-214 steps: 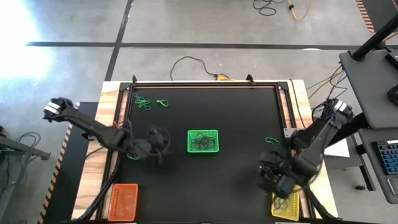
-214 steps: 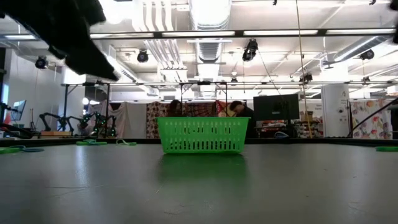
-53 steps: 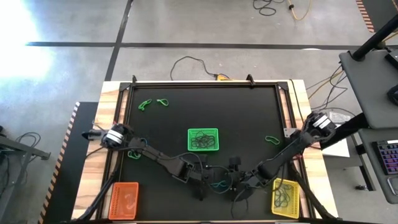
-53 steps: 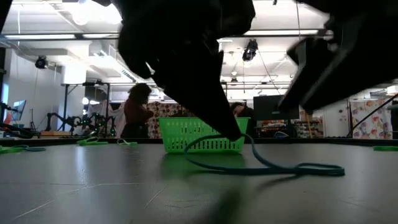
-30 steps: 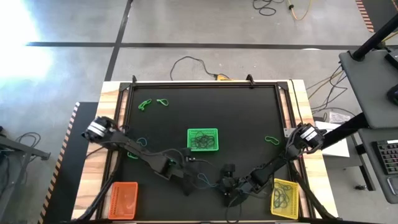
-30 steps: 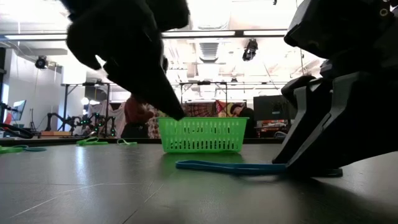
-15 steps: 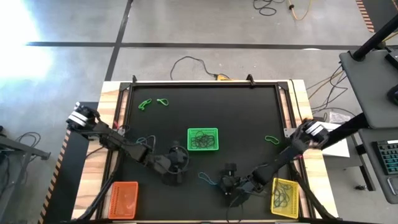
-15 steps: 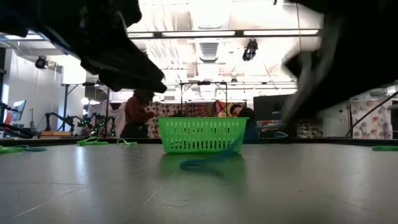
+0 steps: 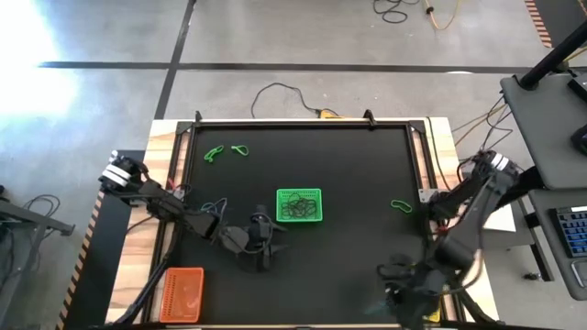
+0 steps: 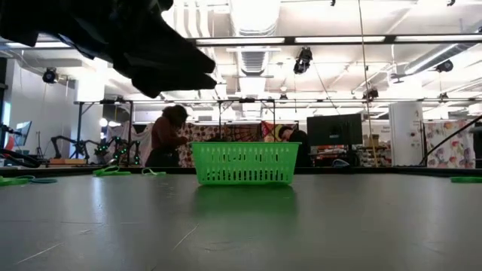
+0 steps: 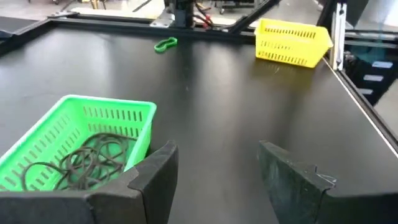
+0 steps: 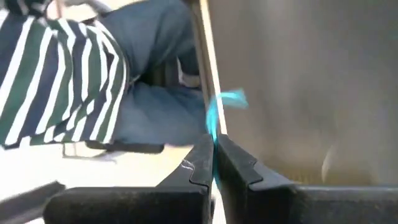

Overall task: Sort rubber bands into baskets
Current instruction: Put the blue rubber band into the yellow basket

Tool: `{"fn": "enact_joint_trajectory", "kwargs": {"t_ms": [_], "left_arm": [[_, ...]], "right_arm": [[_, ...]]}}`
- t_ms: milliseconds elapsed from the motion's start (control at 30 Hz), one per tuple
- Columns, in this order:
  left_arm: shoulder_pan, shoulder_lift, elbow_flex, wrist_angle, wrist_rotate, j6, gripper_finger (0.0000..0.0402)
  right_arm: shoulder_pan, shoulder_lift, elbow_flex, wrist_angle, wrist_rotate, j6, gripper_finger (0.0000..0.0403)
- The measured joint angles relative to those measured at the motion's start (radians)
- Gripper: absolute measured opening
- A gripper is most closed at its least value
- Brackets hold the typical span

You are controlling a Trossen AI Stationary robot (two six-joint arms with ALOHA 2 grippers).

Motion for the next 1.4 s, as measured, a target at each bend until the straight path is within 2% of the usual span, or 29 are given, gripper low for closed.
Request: {"fn": "enact_joint_trajectory", "kwargs": {"t_ms": [100,200,300,367,500,633,800,933,1000,1133,1233,1400], "left_arm": [[0.0,0.035,0.031,0.003,0.025,0.012,0.0203],[0.0,0.061,0.064,-0.03,0.052,0.039,0.0203],[0.0,0.062,0.107,-0.169,0.158,0.067,0.0203],[-0.001,0.041,0.15,-0.27,0.193,0.088,0.0203],[-0.003,-0.022,0.227,-0.525,0.16,0.098,0.0203],[0.0,-0.084,0.265,-0.741,0.105,0.07,0.0203],[0.02,-0.132,0.275,-1.02,0.117,-0.054,0.0203],[0.034,-0.164,0.275,-1.258,0.117,-0.199,0.0203],[0.036,-0.172,0.274,-1.357,0.117,-0.271,0.0203],[0.036,-0.19,0.274,-1.537,0.117,-0.391,0.0203],[0.036,-0.219,0.273,-1.68,0.116,-0.483,0.02],[0.036,-0.293,0.258,-1.765,0.158,-0.572,0.0184]], "right_arm": [[0.062,-0.03,0.013,-0.116,0.001,0.214,0.0009],[0.116,-0.027,-0.016,-0.165,-0.067,0.385,0.0009],[0.155,-0.01,-0.054,-0.171,-0.163,0.507,0.0009],[0.163,0.011,-0.081,-0.155,-0.172,0.544,0.0009],[0.159,0.062,-0.134,-0.073,-0.168,0.514,0.0009],[0.16,0.142,-0.18,-0.078,-0.176,0.423,0.0009],[0.153,0.222,-0.24,-0.075,-0.191,0.338,0.0009],[0.13,0.272,-0.274,-0.098,-0.299,0.268,0.0012],[0.123,0.285,-0.283,-0.138,-0.31,0.267,0.0021],[0.117,0.283,-0.288,-0.169,-0.34,0.275,0.0058],[0.117,0.263,-0.265,-0.175,-0.319,0.309,0.0101],[0.117,0.231,-0.176,-0.29,-0.273,0.318,0.0172]]}}
